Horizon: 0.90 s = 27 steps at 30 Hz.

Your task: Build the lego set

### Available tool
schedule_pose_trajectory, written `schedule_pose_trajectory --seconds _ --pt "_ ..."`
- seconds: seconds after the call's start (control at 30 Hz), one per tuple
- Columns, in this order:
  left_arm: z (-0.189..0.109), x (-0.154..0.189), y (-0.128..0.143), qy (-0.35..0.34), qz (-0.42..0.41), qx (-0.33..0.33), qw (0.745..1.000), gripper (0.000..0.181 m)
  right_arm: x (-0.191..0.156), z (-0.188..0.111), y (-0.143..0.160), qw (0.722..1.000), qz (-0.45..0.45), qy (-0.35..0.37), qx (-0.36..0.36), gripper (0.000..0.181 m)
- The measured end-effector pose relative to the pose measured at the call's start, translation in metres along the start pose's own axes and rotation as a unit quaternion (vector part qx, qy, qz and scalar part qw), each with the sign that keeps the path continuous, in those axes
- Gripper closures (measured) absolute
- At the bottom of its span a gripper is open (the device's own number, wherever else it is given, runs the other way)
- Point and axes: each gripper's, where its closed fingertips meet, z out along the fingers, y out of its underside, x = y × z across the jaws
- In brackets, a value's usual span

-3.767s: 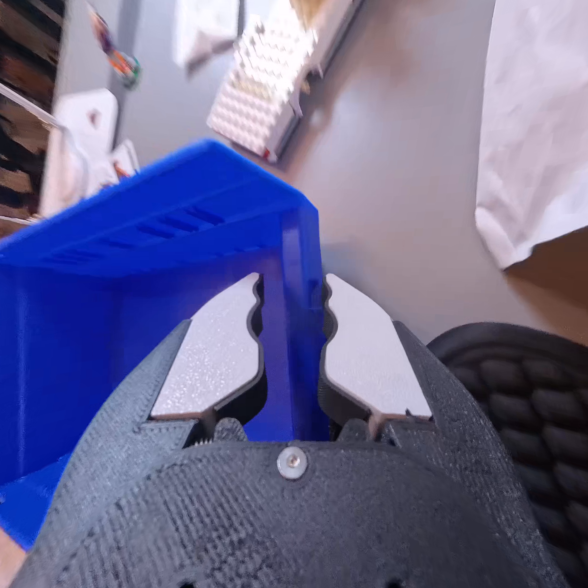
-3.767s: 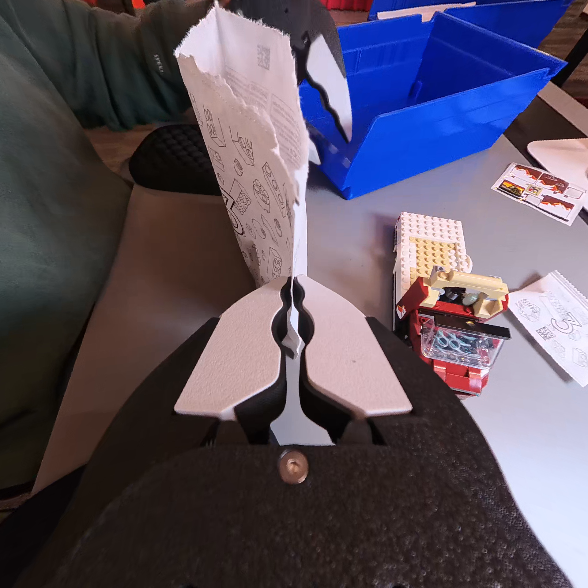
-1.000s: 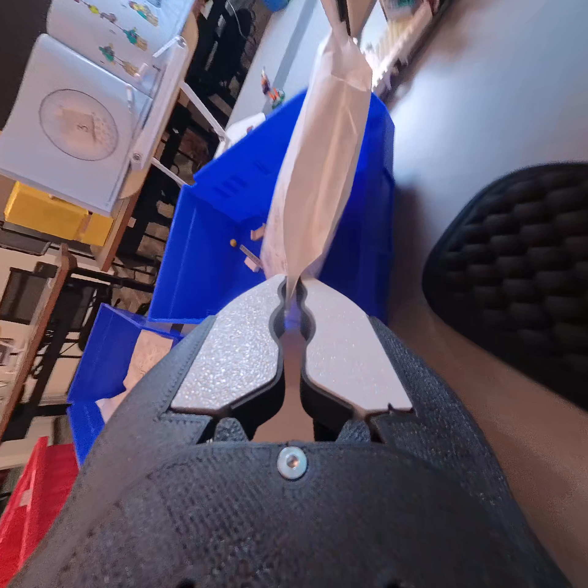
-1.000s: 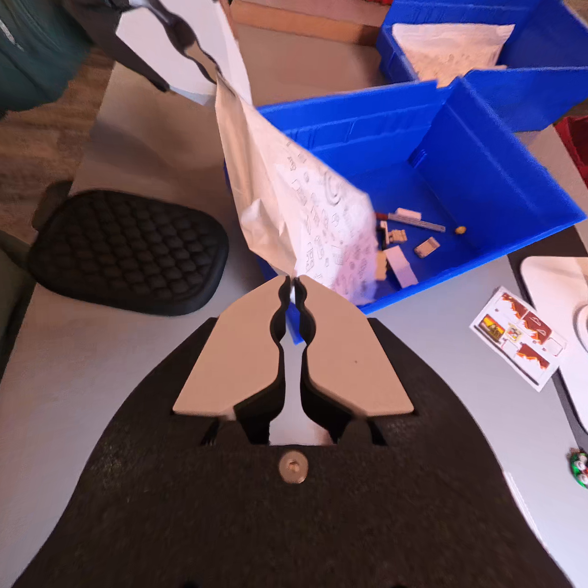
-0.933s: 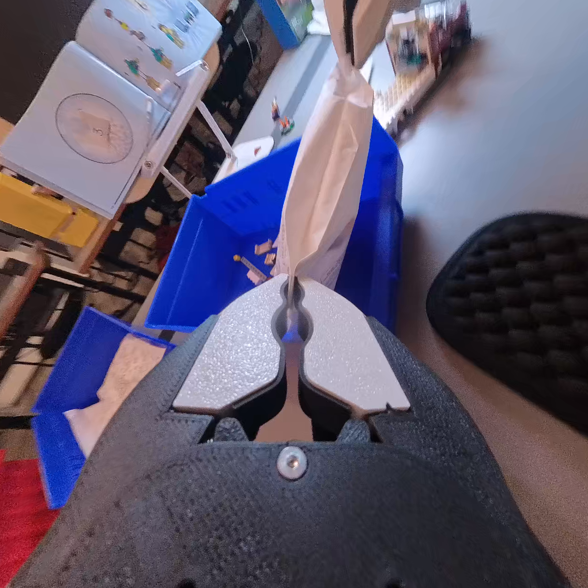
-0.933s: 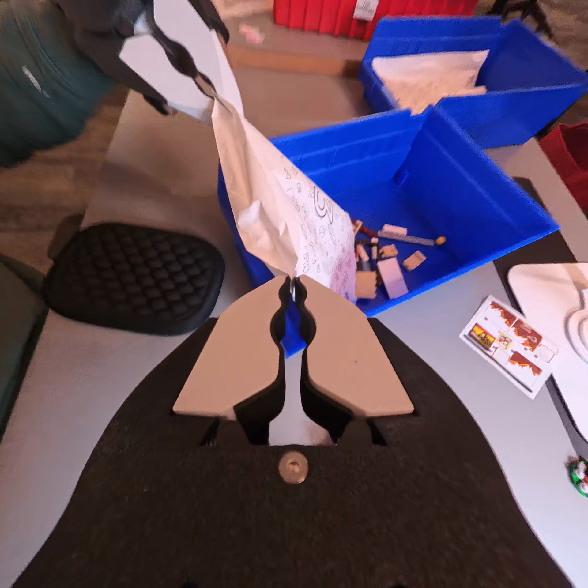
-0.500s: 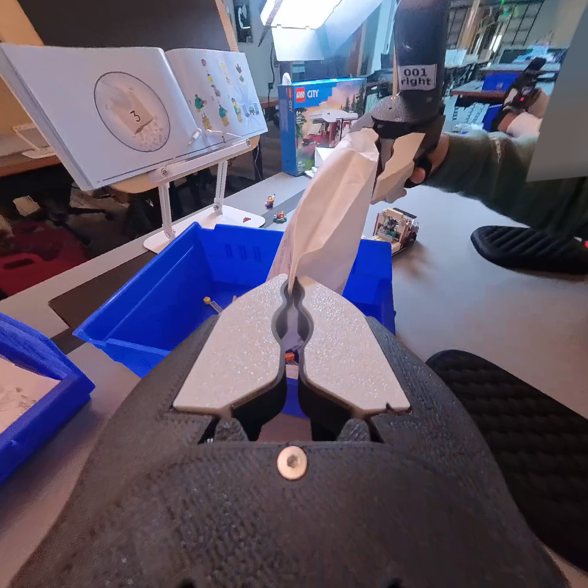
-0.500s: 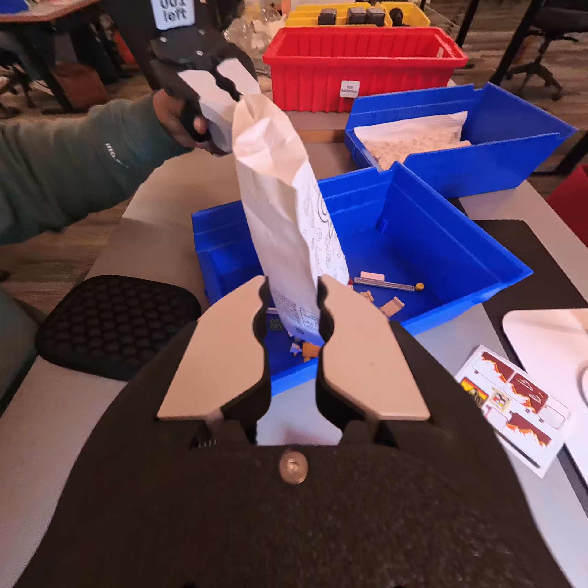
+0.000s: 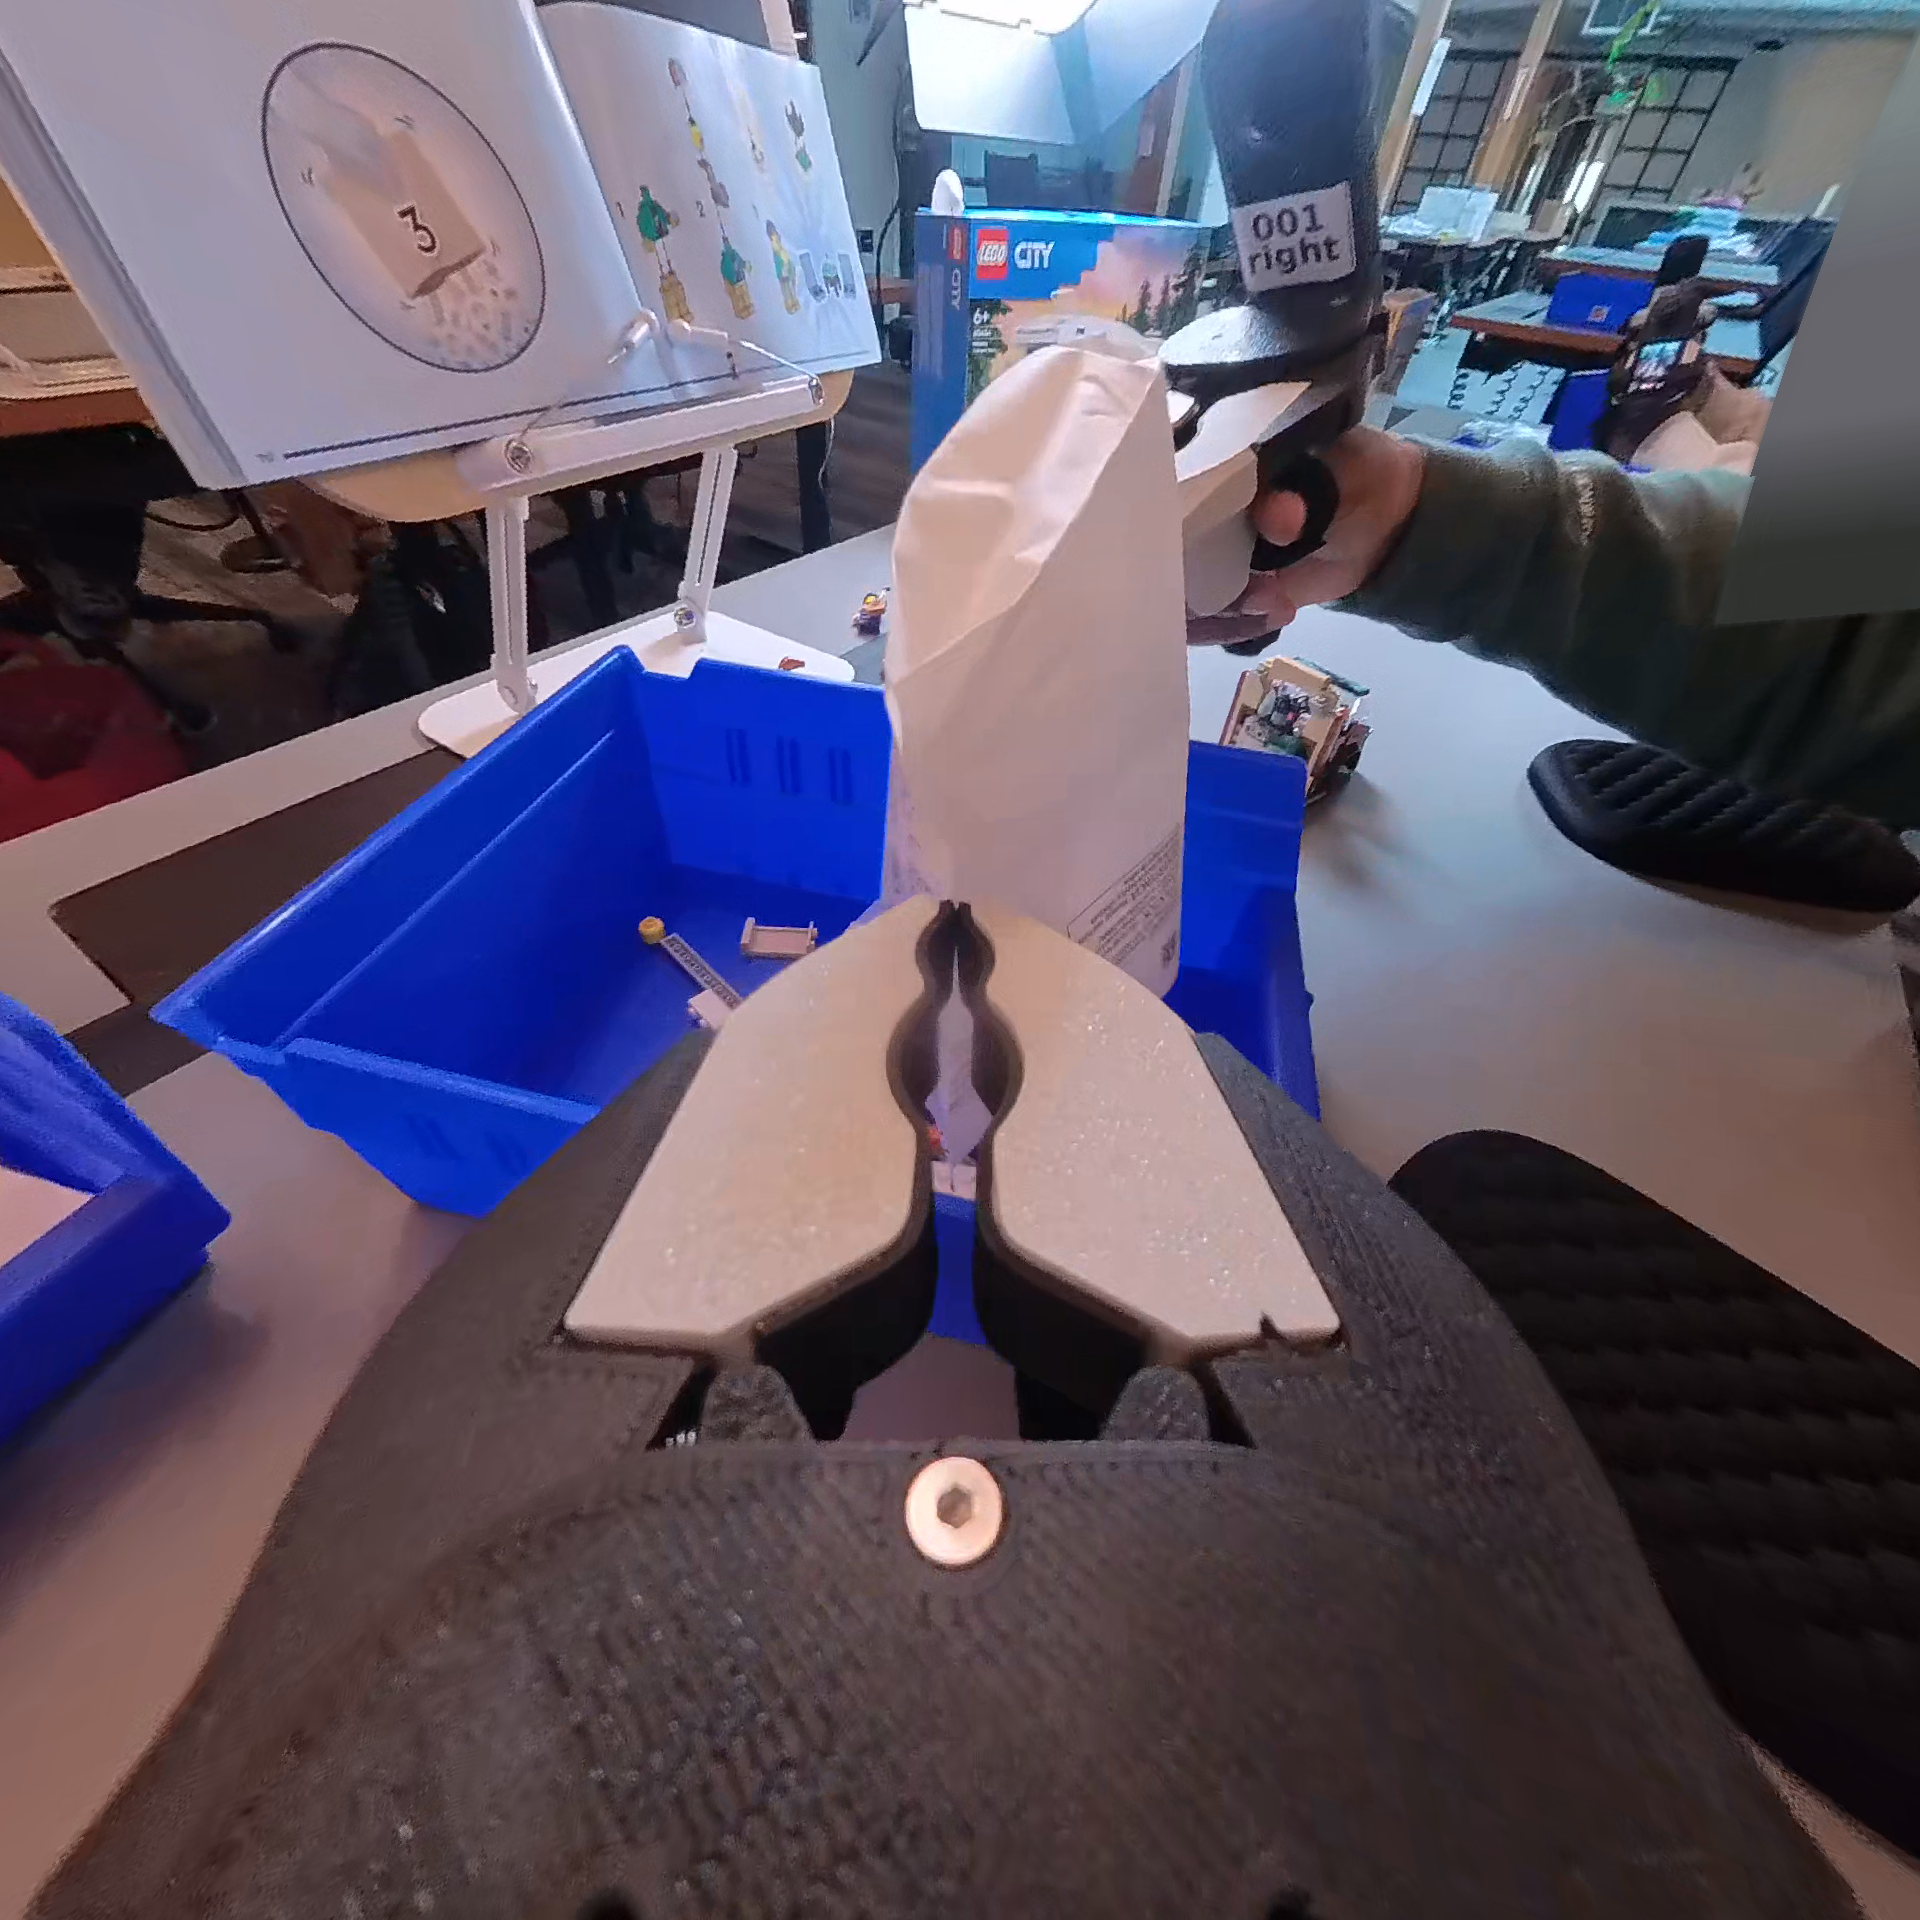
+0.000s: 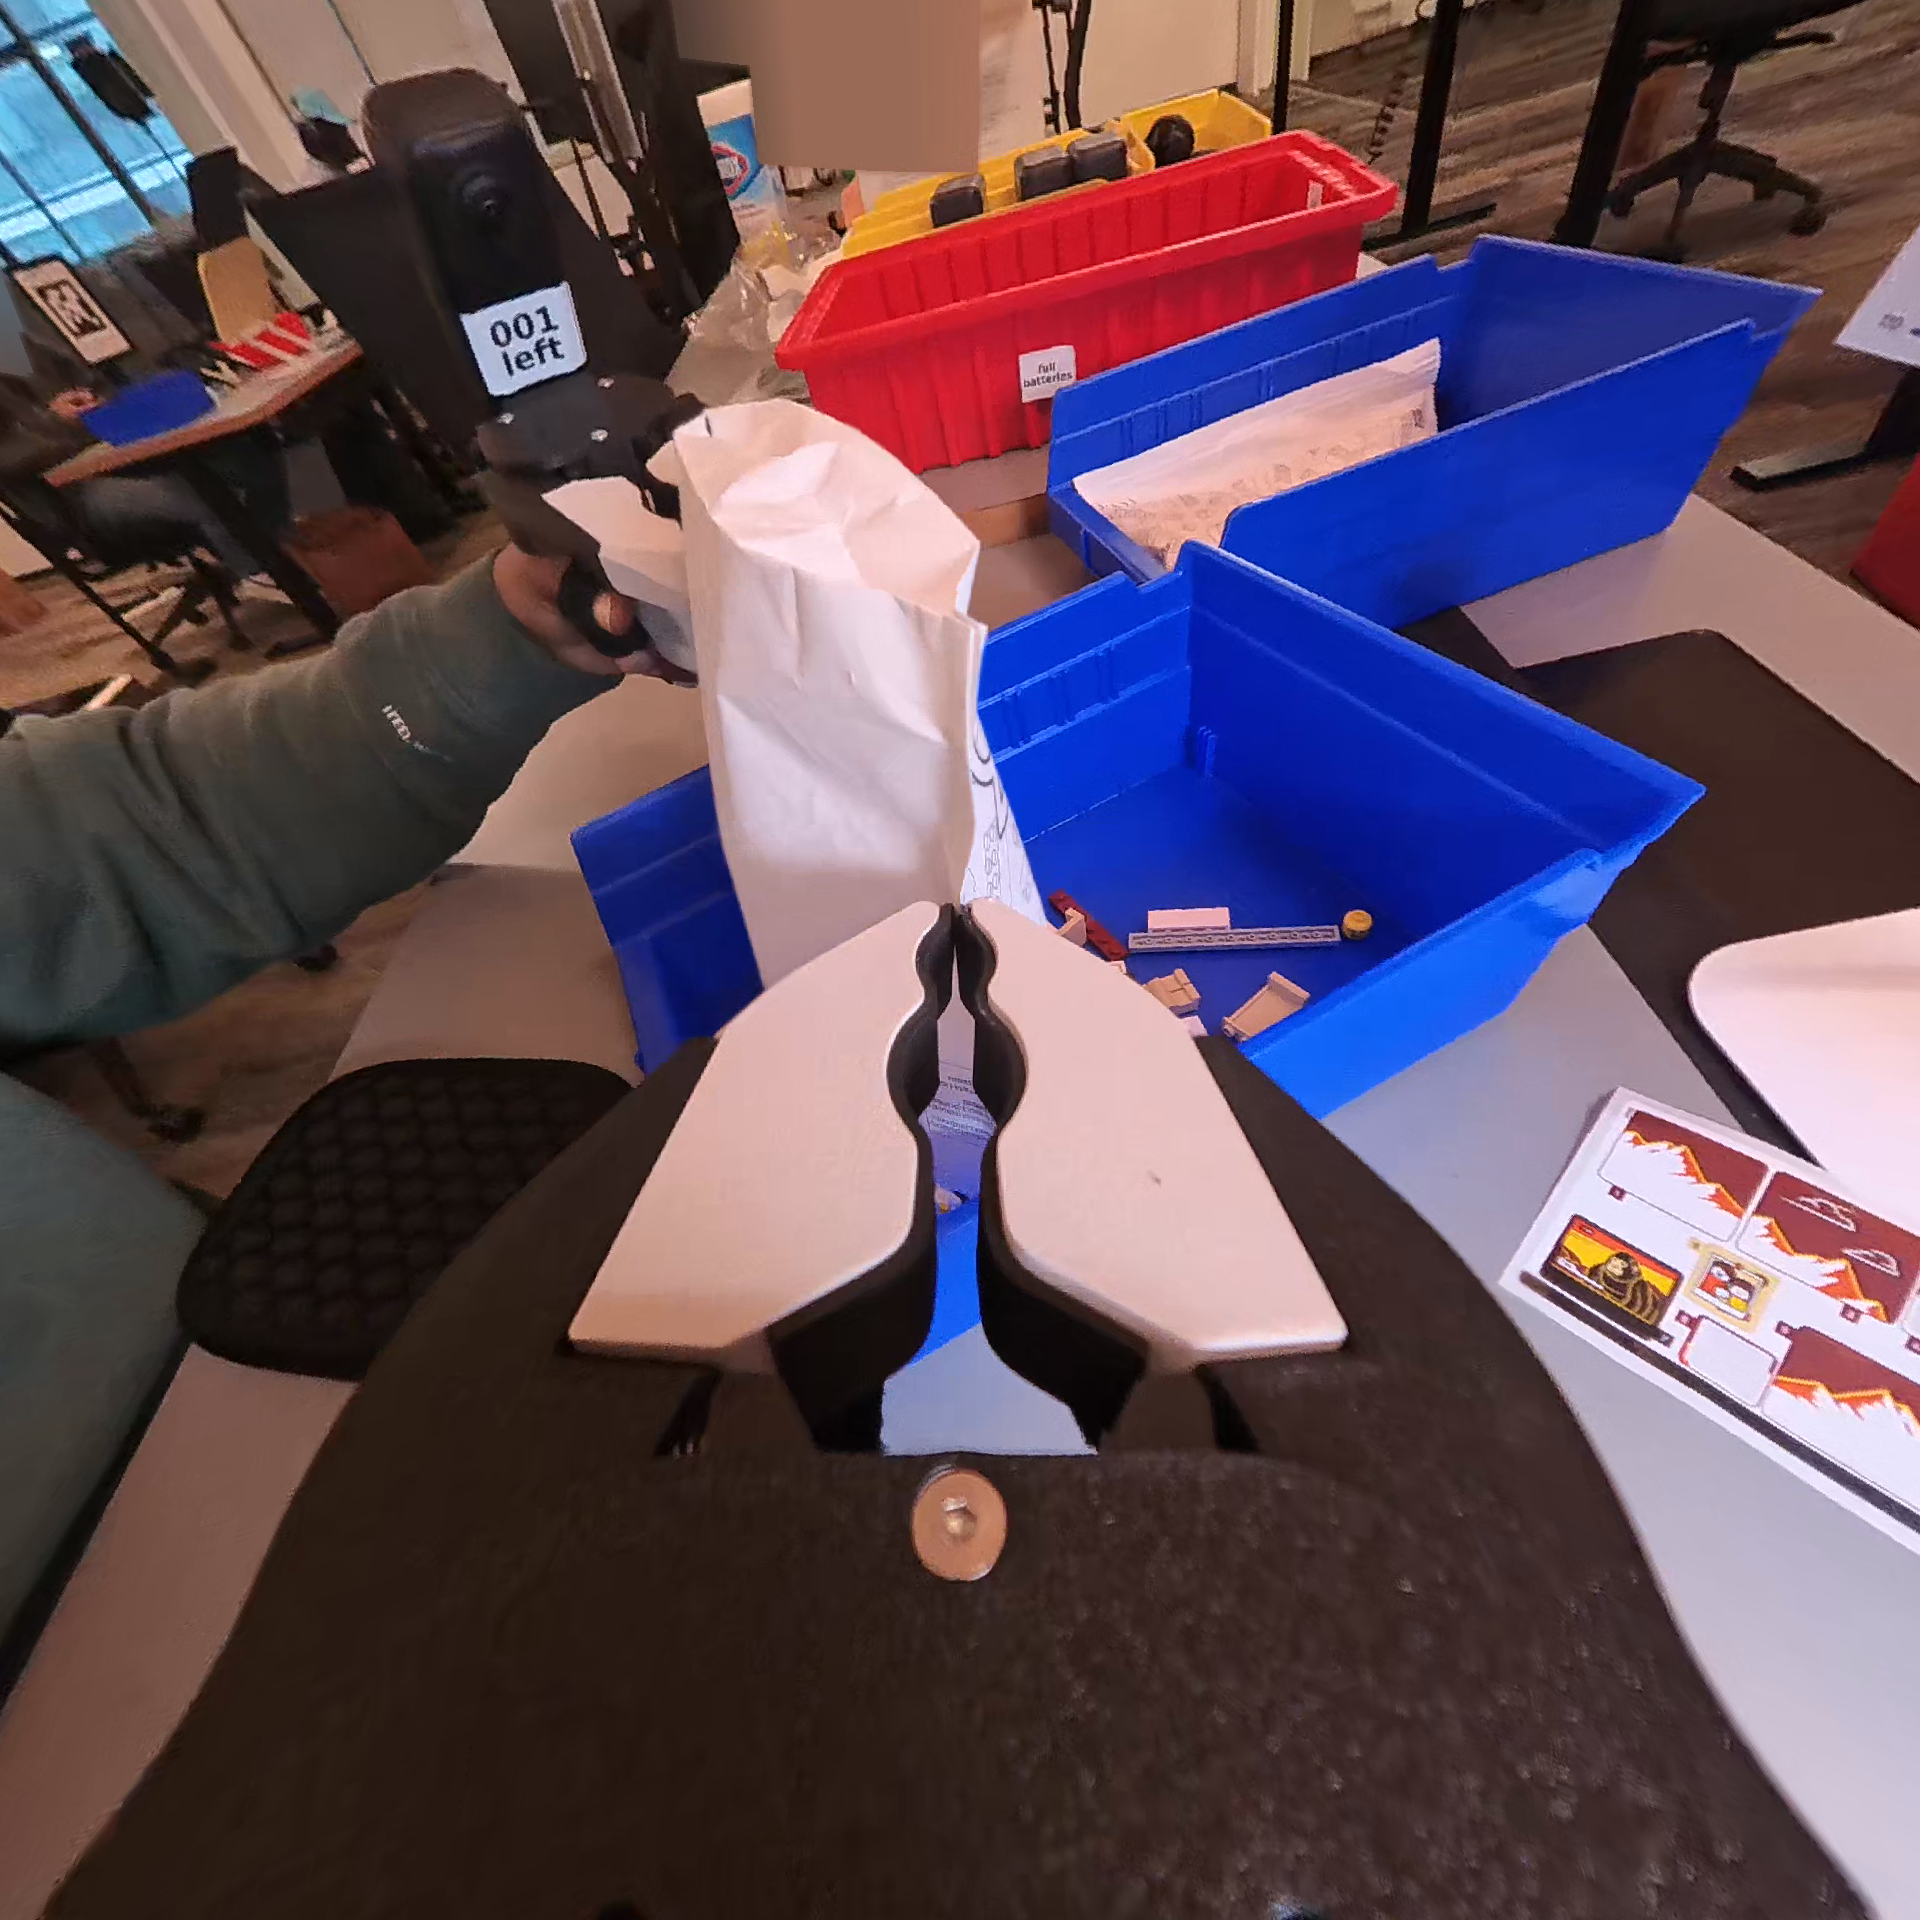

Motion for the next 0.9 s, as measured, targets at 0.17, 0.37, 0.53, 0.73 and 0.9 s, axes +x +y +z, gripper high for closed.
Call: schedule_pose_trajectory --seconds 0.17,0.37,0.53,0.73,0.9 --pt "-0.001 0.003 -0.016 0.015 -0.03 0.052 0.998 0.18 -0.011 0.005 0.005 1.0 -0.018 -0.013 -0.016 0.181" --pt "0.007 0.012 -0.014 0.023 -0.007 0.041 0.999 0.18 -0.02 0.013 0.004 0.999 -0.034 -0.003 -0.025 0.181" --pt "0.001 0.002 -0.009 -0.005 0.0 0.019 1.0 0.181 -0.004 -0.002 -0.001 1.0 -0.015 0.02 -0.014 0.181" --pt "0.005 0.009 -0.012 0.001 0.011 0.021 1.0 0.181 -0.007 0.003 0.005 0.999 -0.018 0.028 -0.022 0.181" --pt "0.002 0.006 -0.012 0.004 0.009 0.017 1.0 0.181 -0.008 -0.002 0.005 0.998 -0.035 0.034 -0.032 0.181"
